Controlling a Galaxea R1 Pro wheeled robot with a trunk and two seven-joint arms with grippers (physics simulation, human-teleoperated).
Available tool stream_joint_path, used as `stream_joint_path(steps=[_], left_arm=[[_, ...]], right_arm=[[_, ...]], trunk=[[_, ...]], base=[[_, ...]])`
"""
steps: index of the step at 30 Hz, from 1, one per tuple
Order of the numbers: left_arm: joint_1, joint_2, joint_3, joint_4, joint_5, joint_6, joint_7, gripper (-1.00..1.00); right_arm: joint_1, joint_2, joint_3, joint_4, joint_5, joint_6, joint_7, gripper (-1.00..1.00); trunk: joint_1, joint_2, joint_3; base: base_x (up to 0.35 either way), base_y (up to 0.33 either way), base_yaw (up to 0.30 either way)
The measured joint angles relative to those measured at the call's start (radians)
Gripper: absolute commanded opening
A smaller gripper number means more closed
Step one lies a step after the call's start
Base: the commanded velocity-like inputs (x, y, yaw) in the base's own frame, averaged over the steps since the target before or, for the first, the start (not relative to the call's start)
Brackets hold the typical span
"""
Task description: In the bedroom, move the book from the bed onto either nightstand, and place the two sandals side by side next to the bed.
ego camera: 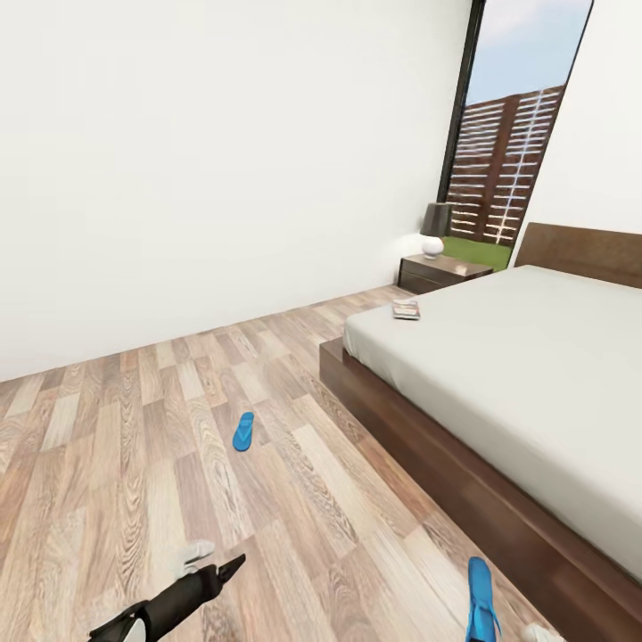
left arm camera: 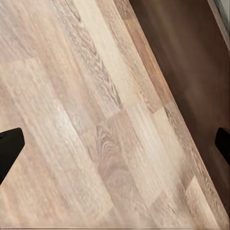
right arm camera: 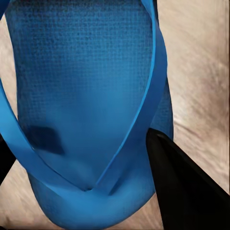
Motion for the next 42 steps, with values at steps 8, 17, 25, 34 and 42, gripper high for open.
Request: stream_joint_path(steps=[8,17,25,34,42], left_arm=[[0.000,-0.047,-0.010,0.064,-0.113,-0.055,0.084,1.00],[0.000,-0.072,-0.009,0.108,-0.146,-0.169,0.096,1.00],[0.000,-0.072,-0.004,0.111,-0.143,-0.174,0.097,1.00],[0.000,-0.069,-0.003,0.111,-0.141,-0.175,0.098,1.00],[0.000,-0.071,-0.004,0.111,-0.141,-0.175,0.098,1.00]], right_arm=[[0.001,0.018,0.000,0.000,0.024,-0.006,-0.054,-1.00],[0.001,0.018,-0.002,0.000,0.068,-0.006,-0.049,-1.00],[0.001,0.017,-0.003,0.000,0.068,-0.006,-0.053,-1.00],[0.001,0.018,-0.002,0.000,0.068,-0.006,-0.052,-1.00],[0.001,0.018,-0.003,0.000,0.068,-0.004,-0.049,-1.00]], trunk=[[0.000,0.000,0.000],[0.000,0.000,0.000],[0.000,0.000,0.000],[-0.001,0.000,0.000],[0.000,0.000,0.000]], base=[[0.000,0.000,0.000],[0.000,0.000,0.000],[0.066,0.000,0.000],[0.299,0.000,0.060],[0.114,0.000,0.264]])
